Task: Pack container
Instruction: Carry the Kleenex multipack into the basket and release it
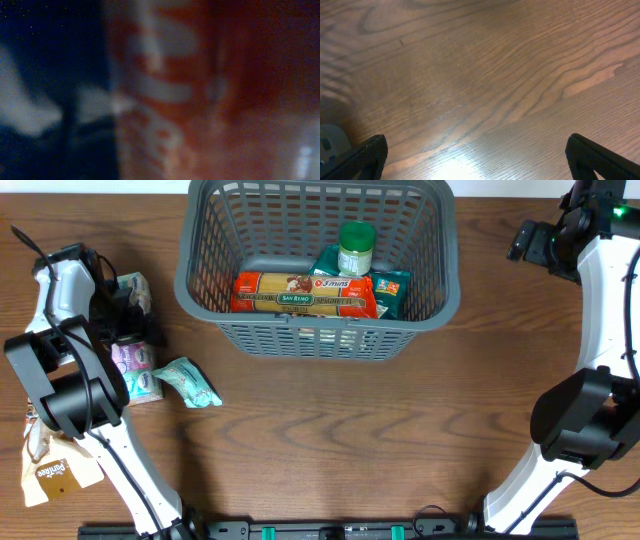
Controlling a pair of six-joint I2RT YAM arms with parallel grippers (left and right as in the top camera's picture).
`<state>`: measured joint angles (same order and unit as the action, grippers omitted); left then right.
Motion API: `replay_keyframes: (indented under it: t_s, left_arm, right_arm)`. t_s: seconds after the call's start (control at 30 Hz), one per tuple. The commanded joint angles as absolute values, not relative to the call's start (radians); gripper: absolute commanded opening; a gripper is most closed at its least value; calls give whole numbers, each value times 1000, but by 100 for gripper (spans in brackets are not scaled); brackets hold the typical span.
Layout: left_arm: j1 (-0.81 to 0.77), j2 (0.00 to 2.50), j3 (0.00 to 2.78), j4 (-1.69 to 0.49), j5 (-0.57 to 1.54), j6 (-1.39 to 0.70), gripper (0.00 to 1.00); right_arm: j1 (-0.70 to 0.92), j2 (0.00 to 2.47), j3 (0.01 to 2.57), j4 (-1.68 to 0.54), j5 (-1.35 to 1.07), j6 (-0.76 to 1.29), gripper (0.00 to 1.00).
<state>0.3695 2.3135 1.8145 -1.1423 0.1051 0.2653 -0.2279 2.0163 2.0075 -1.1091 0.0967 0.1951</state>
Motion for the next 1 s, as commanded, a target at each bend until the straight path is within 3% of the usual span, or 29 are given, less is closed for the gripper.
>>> replay_keyframes:
  t_s: [0.0,0.2,0.37,0.57,0.77,0.97]
  left_arm:
    - [368,2326,1795,-1162,97,280,59]
    - [368,2314,1810,-1226,98,262,24]
    - [368,2238,1866,-1269,99,203,6]
    - [369,2053,2027,-1295,97,70,6]
    - [319,1941,2364,-1348,97,47,6]
    - [87,1937,2656,-1334,97,273,6]
  right_arm:
    - [-227,2021,2005,-1109,94,192,99]
    - [-227,2021,2005,-1109,98,185,99]
    - [-227,2021,2005,-1110,97,185,99]
    - [-226,2021,2005,-1116,97,185,99]
    - [-223,2021,2005,-1139,97,183,99]
    - [-210,2021,2005,-1152,96,169,99]
